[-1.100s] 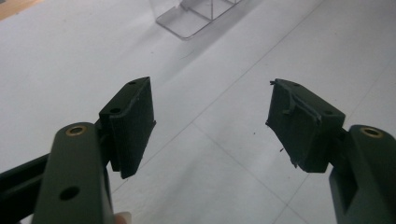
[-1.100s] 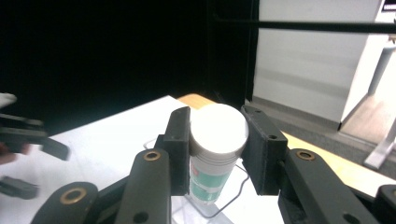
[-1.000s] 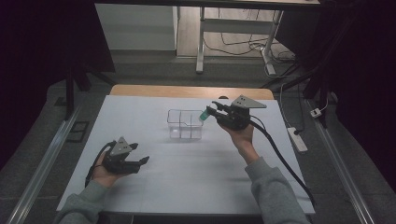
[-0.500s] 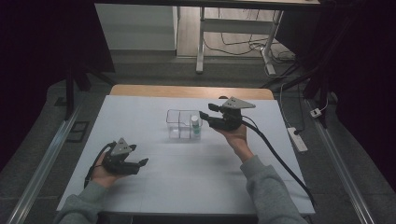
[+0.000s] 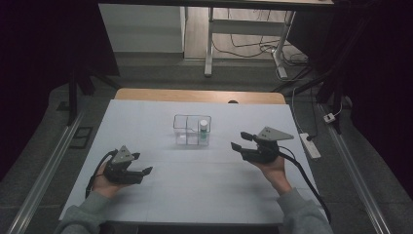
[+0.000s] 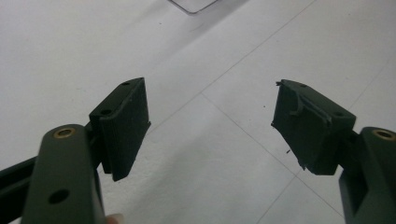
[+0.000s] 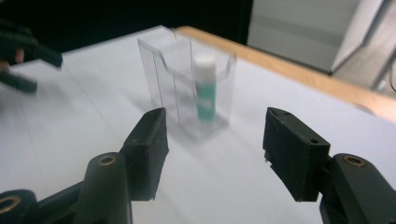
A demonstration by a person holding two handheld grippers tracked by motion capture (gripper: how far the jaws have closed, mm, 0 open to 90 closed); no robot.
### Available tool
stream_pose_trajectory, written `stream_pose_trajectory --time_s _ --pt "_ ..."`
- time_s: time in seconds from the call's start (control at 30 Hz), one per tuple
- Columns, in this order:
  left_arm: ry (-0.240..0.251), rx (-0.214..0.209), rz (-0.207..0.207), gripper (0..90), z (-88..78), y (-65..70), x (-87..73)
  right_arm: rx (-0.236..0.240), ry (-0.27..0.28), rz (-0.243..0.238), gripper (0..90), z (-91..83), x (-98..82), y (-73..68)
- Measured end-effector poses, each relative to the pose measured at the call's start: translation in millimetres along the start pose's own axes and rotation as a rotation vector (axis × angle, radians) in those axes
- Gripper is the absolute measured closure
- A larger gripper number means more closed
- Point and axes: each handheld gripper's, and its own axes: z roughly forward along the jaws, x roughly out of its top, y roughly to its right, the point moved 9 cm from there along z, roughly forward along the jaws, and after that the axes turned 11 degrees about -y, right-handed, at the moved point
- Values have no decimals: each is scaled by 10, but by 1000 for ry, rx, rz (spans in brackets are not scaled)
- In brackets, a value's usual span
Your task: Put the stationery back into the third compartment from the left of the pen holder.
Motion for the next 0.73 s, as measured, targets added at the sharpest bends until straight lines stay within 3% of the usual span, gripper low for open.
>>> stream_pose_trajectory --time_s 0.2,0.5,0.73 --pt "-6 0 3 263 9 6 -2 -19 -29 58 399 -253 -346 41" --pt "6 -8 -16 263 -2 -10 2 -52 -87 52 399 -425 -697 95" --pt "5 -14 -18 263 1 -8 5 -55 -87 58 398 -447 -758 129"
